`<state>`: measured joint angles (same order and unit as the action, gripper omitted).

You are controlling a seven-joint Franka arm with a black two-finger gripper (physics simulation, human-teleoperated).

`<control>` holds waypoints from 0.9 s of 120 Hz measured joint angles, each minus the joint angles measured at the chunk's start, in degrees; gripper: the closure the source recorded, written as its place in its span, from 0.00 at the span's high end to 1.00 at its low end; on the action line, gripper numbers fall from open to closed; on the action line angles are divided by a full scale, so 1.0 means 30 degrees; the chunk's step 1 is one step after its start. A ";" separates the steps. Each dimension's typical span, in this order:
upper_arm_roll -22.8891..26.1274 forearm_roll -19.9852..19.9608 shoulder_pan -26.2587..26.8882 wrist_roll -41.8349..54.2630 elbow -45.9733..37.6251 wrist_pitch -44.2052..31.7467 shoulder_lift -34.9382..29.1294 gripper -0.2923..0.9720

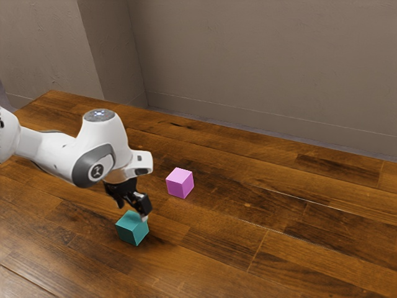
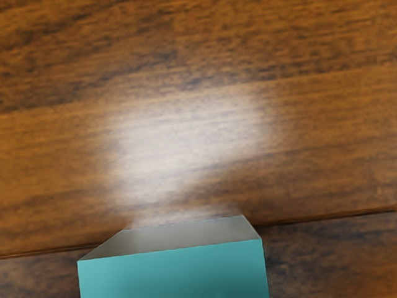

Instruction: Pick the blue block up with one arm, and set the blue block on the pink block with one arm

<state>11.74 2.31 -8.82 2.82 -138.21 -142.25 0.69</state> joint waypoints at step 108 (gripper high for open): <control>0.2345 -0.0524 -0.2555 0.0087 0.0278 0.0378 0.0594 0.77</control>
<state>18.78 0.73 -16.49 3.09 -137.38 -141.12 2.47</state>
